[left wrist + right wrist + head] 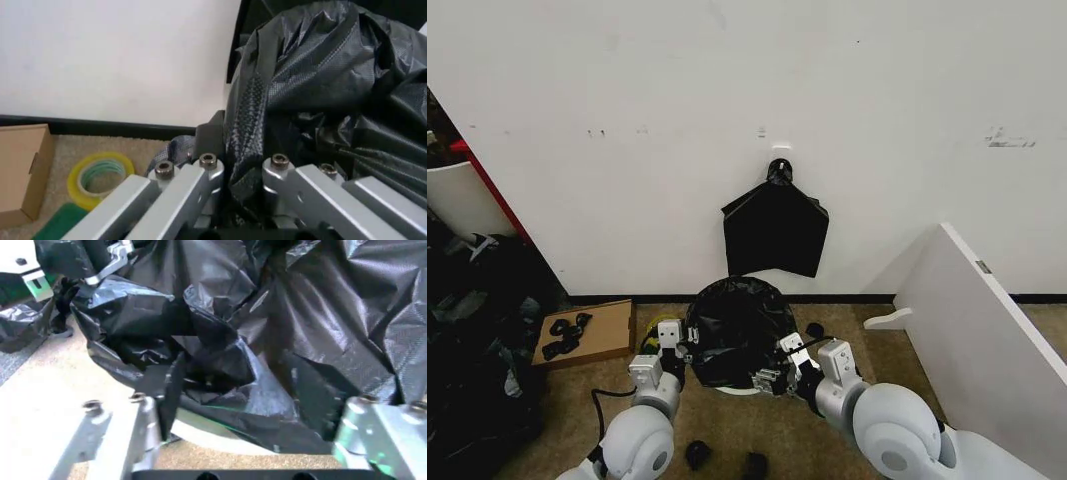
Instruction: Place the garbage bag over the trash bin.
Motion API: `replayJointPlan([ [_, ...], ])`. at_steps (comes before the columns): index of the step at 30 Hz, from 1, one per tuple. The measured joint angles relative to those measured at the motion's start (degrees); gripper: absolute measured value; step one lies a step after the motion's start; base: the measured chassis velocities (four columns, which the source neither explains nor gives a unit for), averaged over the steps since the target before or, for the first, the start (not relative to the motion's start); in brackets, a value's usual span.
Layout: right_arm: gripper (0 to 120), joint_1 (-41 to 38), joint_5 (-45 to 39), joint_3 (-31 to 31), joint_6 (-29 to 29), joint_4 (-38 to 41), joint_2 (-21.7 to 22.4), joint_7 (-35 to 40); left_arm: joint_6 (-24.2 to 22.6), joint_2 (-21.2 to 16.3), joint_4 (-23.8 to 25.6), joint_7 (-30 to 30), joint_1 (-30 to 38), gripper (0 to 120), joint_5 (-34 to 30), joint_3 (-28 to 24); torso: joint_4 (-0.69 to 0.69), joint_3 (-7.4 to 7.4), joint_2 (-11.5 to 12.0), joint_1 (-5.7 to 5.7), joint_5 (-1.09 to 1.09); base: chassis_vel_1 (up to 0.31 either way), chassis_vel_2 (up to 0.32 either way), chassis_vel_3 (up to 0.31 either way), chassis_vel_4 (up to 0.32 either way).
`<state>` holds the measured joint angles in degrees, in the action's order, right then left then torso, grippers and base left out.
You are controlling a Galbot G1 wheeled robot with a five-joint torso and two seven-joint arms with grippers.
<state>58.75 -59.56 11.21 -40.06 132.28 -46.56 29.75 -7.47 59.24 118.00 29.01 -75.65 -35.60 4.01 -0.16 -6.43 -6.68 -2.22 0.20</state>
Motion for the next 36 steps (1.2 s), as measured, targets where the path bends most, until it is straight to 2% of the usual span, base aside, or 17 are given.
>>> replayJointPlan([
  [5, 32, 0.3, 0.1, 0.7, 0.5, 0.1, 0.2, 0.0, -0.2, 0.3, 0.0, 0.2, -0.1, 4, 0.4, 0.0, 0.0, 0.0, 0.0, 0.0, 0.0, 0.0, 0.0, 0.0, 0.0],
  [6, 32, 0.3, 0.1, 0.7, 0.5, 0.1, 0.2, 0.0, -0.2, 0.3, 0.0, 0.2, -0.1, 4, 0.4, 0.0, 0.0, 0.0, 0.0, 0.0, 0.0, 0.0, 0.0, 0.0, 0.0],
  [9, 18, 0.4, 0.5, 1.1, 1.0, 0.5, 0.3, 0.0, -0.2, 0.4, 0.0, 0.3, -0.2, 4, 0.6, -0.1, 0.0, 0.0, 0.0, 0.0, 0.0, 0.0, 0.0, 0.0, 0.0],
  [12, 7, 0.6, 2.4, 1.5, 1.6, 0.7, 0.4, -0.4, -0.4, 0.9, 0.0, 0.6, -0.2, 4, 0.8, -0.1, 0.01, 0.0, 0.0, 0.0, 0.0, 0.0, 0.0, 0.0, 0.0],
  [13, 7, 0.6, 2.4, 1.5, 1.6, 0.7, 0.4, -0.4, -0.4, 0.9, 0.0, 0.6, -0.2, 4, 0.8, -0.1, 0.01, 0.0, 0.0, 0.0, 0.0, 0.0, 0.0, 0.0, 0.0],
  [14, 0, 0.9, 4.1, 1.7, 2.2, 0.8, 0.6, -1.0, -0.6, 1.0, 0.0, 0.9, -0.2, 4, 0.6, 0.0, 0.0, 0.0, 0.0, 0.0, 0.0, 0.0, 0.0, 0.0, 0.0],
  [18, 0, 1.9, 10.6, 2.0, 4.7, 1.5, 1.4, -3.8, -2.2, 1.7, 0.0, 2.8, 0.3, 4, -0.9, 0.3, 0.0, 0.0, 0.0, 0.0, 0.0, 0.0, 0.0, 0.0, 0.0],
  [22, 0, 4.8, 20.7, 2.4, 9.3, 2.5, 3.4, -11.1, -5.7, 2.5, 0.9, 8.9, 1.5, 4, -8.2, 1.4, 0.01, 0.0, 0.0, 0.0, 0.01, 0.0, 0.0, 0.0, 0.0],
  [25, 0, 6.8, 25.8, 3.3, 11.7, 2.7, 4.5, -15.3, -6.5, 2.6, 1.3, 10.8, 2.3, 4, -11.8, 1.9, -0.01, 0.0, 0.0, 0.0, 0.0, 0.0, 0.0, 0.0, 0.0],
  [29, 0, 7.4, 30.2, 6.0, 13.4, 1.2, 5.2, -17.9, -7.2, 2.6, 2.1, 12.2, 3.1, 4, -15.8, 2.1, 0.0, 0.0, 0.0, 0.0, 0.0, 0.0, 0.0, 0.0, 0.0],
  [36, 0, 6.5, 32.3, 7.9, 13.8, -1.6, 5.4, -19.1, -7.8, 1.7, 3.0, 13.0, 3.7, 4, -19.6, 2.5, 0.0, 0.0, 0.0, 0.0, 0.0, 0.0, 0.0, 0.0, 0.0],
])
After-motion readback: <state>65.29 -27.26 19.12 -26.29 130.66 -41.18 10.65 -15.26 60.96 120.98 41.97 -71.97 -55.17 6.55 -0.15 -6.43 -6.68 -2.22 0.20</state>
